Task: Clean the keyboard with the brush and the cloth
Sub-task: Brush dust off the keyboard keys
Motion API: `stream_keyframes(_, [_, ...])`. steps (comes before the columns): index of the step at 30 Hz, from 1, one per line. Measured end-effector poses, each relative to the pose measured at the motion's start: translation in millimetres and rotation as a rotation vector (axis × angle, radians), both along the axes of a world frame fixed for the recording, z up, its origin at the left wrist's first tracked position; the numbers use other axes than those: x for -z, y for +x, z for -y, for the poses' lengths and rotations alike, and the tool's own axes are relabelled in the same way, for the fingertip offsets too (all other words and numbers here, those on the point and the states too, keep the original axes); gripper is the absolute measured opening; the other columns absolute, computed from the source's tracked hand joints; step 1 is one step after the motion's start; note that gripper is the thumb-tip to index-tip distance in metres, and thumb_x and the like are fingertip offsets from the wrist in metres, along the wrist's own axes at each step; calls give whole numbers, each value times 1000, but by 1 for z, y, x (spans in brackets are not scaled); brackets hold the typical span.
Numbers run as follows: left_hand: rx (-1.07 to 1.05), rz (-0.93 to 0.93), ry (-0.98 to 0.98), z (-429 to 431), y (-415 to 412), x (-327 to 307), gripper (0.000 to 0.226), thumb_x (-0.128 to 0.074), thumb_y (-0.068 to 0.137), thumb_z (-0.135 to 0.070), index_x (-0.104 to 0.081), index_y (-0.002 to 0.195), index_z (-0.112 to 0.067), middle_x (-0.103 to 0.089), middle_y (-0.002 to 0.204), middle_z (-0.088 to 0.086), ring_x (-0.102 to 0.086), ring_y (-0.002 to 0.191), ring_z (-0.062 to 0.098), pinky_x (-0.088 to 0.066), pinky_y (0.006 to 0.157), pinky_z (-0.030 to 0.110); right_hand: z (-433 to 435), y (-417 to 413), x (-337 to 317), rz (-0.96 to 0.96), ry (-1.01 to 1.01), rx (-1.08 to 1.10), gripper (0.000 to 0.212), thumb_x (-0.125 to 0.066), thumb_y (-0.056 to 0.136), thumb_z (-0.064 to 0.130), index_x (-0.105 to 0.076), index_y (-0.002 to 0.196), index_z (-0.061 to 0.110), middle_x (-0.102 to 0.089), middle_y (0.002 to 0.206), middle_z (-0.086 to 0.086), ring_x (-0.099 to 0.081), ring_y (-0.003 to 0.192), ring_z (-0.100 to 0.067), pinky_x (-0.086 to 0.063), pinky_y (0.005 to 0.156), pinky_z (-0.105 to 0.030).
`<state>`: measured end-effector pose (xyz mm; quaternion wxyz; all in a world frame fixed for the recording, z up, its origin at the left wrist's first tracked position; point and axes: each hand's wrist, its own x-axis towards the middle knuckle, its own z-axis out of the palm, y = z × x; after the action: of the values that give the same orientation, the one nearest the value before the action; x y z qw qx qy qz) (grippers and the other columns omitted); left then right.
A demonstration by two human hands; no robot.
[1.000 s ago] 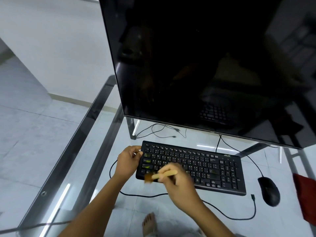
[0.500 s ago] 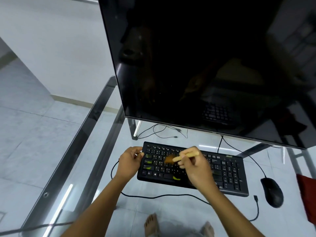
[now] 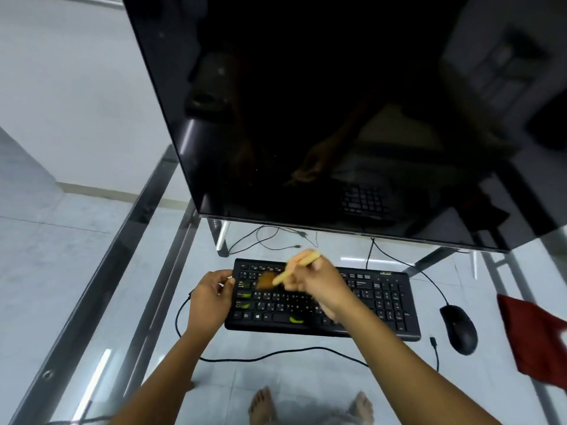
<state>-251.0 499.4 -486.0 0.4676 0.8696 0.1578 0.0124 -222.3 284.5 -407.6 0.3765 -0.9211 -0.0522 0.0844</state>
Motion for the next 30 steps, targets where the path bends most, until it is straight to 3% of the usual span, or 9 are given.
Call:
stream_keyframes(5, [-59,-31,-22,5,3,1,16,-56,93,-13,-68,99,-22,-65,99,1,-61,80,13,-41,68,23,26,-14,-1,88,-16,220,15,-55,94,9,-58,86,22,-65,88,-1,-61,75,-11,-49,66,-17])
stream_keyframes(8, [-76,-31,-39,9,5,1,17,-55,93,-12,-63,93,-27,-66,97,4,-61,80,16,-42,68,26,33,-26,4,132,-108,52,12,-54,96,10,-60,87,14,-70,77,3,-67,74,-14,-58,74,-27])
stream_keyframes(11, [-80,-45,-46,10,6,1,14,-55,93,-12,-65,96,-22,-66,99,8,-61,80,19,-42,69,29,43,-23,2,123,-51,243,17,-56,94,10,-59,85,23,-66,86,2,-65,77,-14,-53,71,-24])
stream_keyframes(16, [-74,-36,-4,11,7,1,18,-53,94,-10,-66,106,-12,-62,106,8,-57,79,17,-39,67,26,54,-28,3,106,-93,163,9,-54,96,7,-60,91,11,-71,80,0,-68,77,-14,-58,80,-36])
stream_keyframes(20, [-71,-9,70,17,7,-4,25,-54,92,-4,-62,116,-5,-59,112,14,-58,78,21,-43,74,32,60,-26,-2,141,-3,276,13,-56,92,1,-61,85,11,-67,88,-2,-64,80,2,-50,79,-16])
stream_keyframes(22, [-54,43,155,22,6,-8,32,-59,88,-3,-59,120,-4,-55,115,15,-59,90,27,-47,82,38,62,-30,3,170,-67,164,7,-55,94,6,-61,91,6,-72,88,-7,-69,80,-12,-56,83,-30])
stream_keyframes(24, [11,119,256,29,7,-11,37,-62,85,-1,-58,121,-4,-55,115,15,-55,102,31,-45,91,45,59,-33,2,173,-68,128,8,-56,94,7,-63,91,10,-71,90,-1,-67,82,-11,-56,81,-29])
stream_keyframes(26, [129,199,283,39,11,-15,40,-62,83,1,-57,122,-2,-56,115,13,-53,106,30,-43,96,44,62,-31,1,191,28,254,13,-57,92,3,-64,88,13,-65,94,2,-63,85,-1,-50,80,-16])
stream_keyframes(30, [381,275,302,65,18,-18,42,-62,83,-2,-57,124,-6,-57,121,6,-53,112,25,-43,101,38,62,-35,1,96,-19,142,11,-53,95,7,-62,91,12,-73,84,-1,-69,78,-16,-56,75,-25])
